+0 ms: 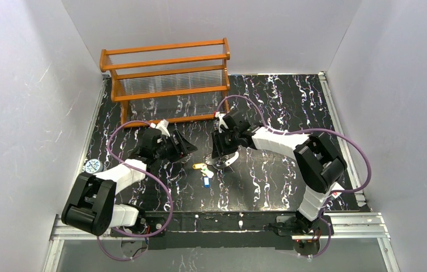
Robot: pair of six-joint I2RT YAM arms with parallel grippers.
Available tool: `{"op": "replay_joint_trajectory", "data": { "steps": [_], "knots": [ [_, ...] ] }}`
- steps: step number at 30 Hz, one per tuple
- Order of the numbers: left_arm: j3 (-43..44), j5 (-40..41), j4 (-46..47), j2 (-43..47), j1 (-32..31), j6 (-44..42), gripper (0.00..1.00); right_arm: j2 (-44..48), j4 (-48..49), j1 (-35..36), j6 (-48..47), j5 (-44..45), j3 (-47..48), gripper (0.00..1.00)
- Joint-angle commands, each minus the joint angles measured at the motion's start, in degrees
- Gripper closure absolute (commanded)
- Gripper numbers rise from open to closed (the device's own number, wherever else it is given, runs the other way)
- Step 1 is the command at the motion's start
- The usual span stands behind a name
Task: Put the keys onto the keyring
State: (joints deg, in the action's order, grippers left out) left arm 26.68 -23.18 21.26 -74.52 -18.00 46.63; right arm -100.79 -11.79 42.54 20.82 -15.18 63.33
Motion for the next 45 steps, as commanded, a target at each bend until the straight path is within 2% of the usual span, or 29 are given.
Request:
{"op": "replay_joint_trajectory", "data": {
  "steps": [1,7,14,22,31,39,45],
  "knots": [
    [-1.5,0.3,1.6,2.1,0.1,0.5,0.35,-1.4,1.8,1.6,-0.1,0.3,3.6,0.53],
    [-1.7,-0.4,1.6,2.4,0.1,0.2,0.35,-4.7,1.2,3.6,0.0,0.0,6.0,0.61],
    [-2.0,-0.6,1.6,2.8,0.1,0.0,0.35,-9.0,-2.3,7.4,0.1,6.0,10.9,0.54],
    [-2.4,-0.7,1.4,2.5,0.1,-0.3,0.35,-11.9,-5.4,10.2,-1.2,11.5,14.4,0.54],
    [-3.1,-0.2,1.5,2.5,0.1,-0.6,0.35,-10.6,-9.6,11.9,-3.7,20.7,14.4,0.65],
    [-3.6,-0.1,0.9,3.1,0.1,-1.3,0.34,-7.1,-10.0,11.9,-4.2,21.1,13.8,0.79],
    [-2.6,1.0,-2.5,3.3,0.1,-4.3,0.33,-4.8,-9.7,11.0,-4.4,20.7,12.9,0.78]
  ]
}}
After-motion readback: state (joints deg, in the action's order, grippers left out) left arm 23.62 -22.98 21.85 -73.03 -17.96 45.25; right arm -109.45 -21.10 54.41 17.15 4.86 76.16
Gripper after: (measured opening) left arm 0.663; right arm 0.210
